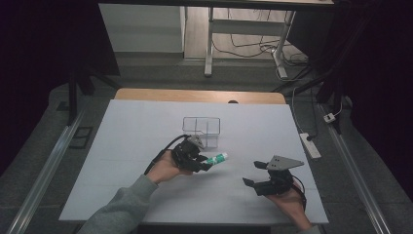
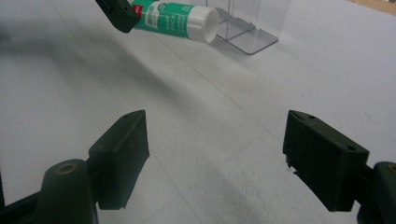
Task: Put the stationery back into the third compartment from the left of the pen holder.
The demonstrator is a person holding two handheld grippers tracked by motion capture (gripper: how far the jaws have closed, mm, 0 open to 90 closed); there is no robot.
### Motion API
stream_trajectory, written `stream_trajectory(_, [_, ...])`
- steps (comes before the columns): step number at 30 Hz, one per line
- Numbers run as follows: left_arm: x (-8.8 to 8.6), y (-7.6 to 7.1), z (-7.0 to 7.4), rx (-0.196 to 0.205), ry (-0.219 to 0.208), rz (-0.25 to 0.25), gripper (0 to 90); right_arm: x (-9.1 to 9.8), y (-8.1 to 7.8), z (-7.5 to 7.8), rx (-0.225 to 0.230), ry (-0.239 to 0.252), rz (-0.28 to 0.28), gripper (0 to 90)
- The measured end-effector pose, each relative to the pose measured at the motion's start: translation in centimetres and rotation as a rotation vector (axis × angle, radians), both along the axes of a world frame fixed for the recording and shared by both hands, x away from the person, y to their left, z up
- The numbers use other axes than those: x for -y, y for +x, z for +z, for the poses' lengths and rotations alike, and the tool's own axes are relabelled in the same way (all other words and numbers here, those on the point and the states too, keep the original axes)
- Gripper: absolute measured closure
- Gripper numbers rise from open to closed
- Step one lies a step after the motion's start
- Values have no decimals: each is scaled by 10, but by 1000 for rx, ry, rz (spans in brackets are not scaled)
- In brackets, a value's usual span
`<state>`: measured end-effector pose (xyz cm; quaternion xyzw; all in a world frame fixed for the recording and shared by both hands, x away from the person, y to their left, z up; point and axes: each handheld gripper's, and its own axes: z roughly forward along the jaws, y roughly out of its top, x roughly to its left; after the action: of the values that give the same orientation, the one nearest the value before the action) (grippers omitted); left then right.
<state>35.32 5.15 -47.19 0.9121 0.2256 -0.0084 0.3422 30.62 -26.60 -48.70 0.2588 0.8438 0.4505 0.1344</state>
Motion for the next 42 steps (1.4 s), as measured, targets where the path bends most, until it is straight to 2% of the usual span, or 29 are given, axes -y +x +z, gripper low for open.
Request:
stream_trajectory(7, [10, -3, -5, -6, 26, -38, 641, -5, 0, 1, 5, -19, 8, 222])
stream_trajectory(15, [22, -7, -12, -31, 51, -73, 640, -21, -3, 7, 4, -21, 54, 222])
stream_trajectory(22, [29, -9, -16, -41, 54, -97, 641, -36, -2, 8, 11, -56, 93, 225])
stream_trajectory(32, [27, -8, -14, -57, 44, -113, 641, -64, 0, 15, 6, -156, 173, 248])
stream_trajectory(42, [25, -7, -13, -71, 36, -130, 641, -88, 2, 11, 44, -287, 241, 272])
